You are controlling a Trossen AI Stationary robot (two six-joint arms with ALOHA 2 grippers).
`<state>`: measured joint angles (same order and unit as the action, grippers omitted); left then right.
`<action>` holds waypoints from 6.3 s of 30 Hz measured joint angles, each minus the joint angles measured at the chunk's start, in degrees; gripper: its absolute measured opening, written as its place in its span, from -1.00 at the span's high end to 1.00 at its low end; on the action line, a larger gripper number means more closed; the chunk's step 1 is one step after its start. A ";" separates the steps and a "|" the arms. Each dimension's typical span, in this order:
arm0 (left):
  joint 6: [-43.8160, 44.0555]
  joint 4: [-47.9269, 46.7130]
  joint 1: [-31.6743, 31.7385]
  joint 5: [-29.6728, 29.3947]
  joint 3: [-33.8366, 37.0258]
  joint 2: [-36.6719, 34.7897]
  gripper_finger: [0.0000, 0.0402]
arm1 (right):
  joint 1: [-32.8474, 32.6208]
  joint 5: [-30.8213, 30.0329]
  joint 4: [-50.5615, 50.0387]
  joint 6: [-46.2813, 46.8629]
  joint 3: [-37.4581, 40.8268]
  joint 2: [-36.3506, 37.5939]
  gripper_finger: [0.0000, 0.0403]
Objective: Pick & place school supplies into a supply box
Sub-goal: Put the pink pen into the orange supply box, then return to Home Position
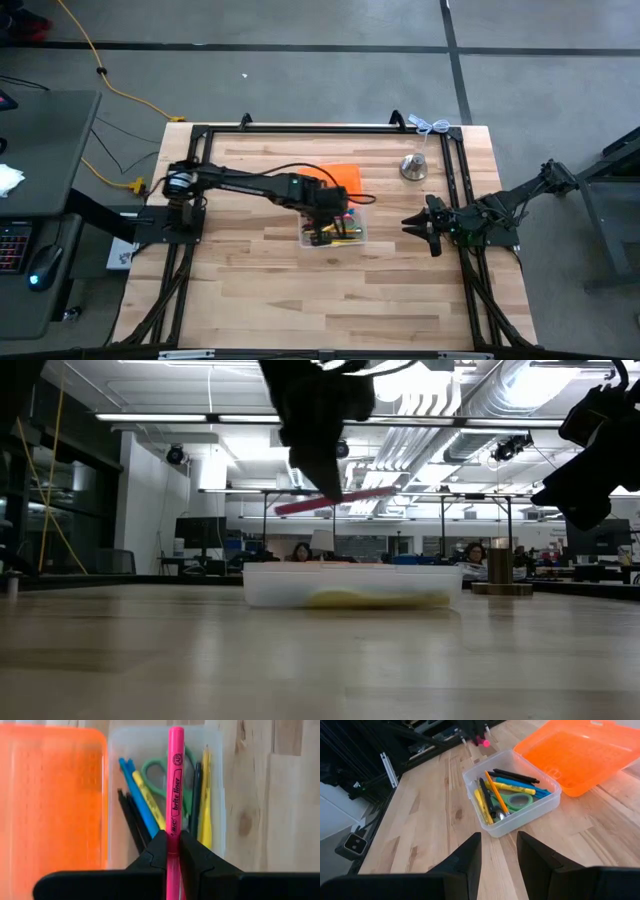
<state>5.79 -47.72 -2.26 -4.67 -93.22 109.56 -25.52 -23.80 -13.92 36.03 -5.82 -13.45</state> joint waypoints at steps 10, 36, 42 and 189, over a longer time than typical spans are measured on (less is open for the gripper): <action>-5.11 -6.63 0.00 -1.01 -10.52 9.31 0.72 | 0.02 0.62 -0.10 0.00 0.00 0.09 0.49; -5.02 -7.26 1.73 1.95 -10.48 16.19 0.72 | 0.00 1.96 -0.37 0.00 0.00 -0.02 0.49; -4.90 -7.16 1.92 1.08 -10.42 16.28 0.72 | 0.00 1.91 -0.32 0.00 0.00 -0.15 0.49; 18.46 -1.32 -16.50 -10.51 23.94 -49.71 0.06 | 0.01 6.26 11.64 -7.79 -0.02 1.95 0.49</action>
<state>24.25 -49.05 -18.76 -15.18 -69.28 59.85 -25.51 -17.54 -2.28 28.24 -5.85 -11.51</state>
